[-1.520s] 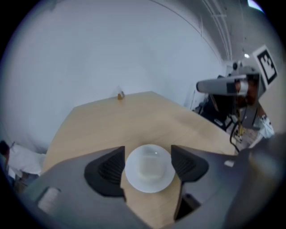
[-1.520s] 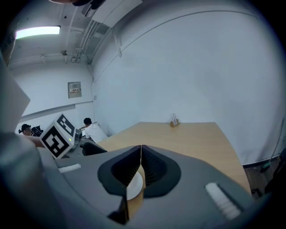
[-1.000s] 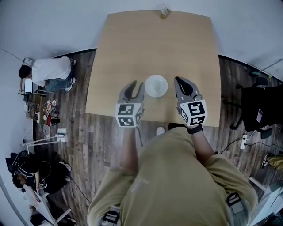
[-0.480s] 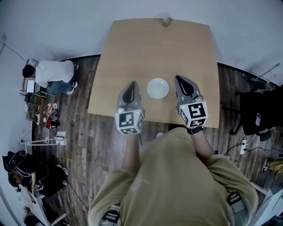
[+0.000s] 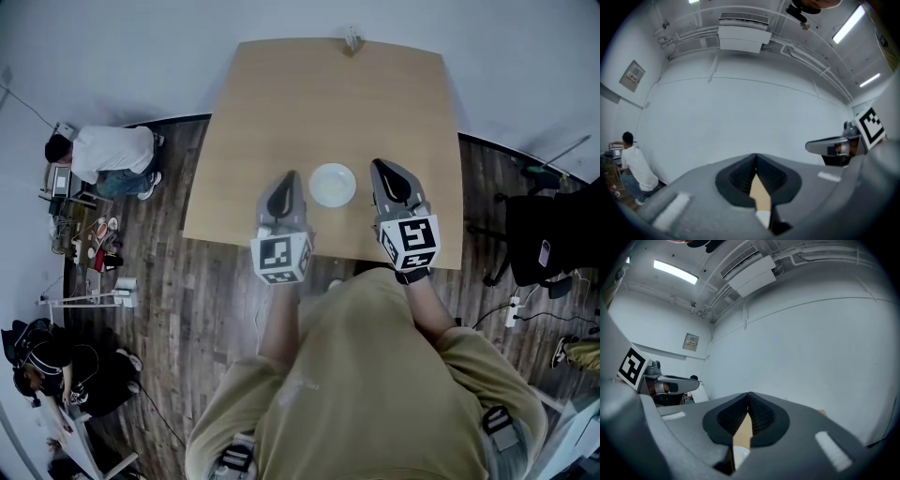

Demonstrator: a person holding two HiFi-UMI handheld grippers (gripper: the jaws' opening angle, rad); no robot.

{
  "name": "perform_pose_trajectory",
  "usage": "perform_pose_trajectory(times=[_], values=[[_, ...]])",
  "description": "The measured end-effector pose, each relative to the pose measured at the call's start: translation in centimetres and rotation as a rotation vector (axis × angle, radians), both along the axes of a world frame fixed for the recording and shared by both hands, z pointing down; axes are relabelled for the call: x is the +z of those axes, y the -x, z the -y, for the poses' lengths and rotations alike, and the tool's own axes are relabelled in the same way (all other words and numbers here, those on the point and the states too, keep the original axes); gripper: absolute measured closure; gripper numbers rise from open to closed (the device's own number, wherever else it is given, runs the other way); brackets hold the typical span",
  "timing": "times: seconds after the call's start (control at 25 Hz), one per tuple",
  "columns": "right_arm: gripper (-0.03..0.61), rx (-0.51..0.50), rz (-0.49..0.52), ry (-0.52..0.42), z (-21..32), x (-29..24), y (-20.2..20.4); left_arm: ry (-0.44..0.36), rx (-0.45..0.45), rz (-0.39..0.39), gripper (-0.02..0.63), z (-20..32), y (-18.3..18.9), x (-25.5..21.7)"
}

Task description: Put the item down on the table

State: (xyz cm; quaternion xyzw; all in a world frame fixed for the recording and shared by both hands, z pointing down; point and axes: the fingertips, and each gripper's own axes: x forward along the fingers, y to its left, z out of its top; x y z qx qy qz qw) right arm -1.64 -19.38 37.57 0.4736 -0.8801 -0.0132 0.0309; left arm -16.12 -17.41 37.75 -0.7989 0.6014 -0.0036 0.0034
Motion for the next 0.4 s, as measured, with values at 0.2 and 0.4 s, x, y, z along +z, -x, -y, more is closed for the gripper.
perform_pose_trajectory(times=[0.2,0.4], values=[[0.571,0.006,-0.010,0.007,0.5,0.3,0.1,0.006,0.012,-0.005,0.611,0.8,-0.1,0.3],[0.571,0.007,-0.022,0.020,1.9,0.8,0.3,0.023,0.009,-0.013,0.611,2.2,0.2,1.1]])
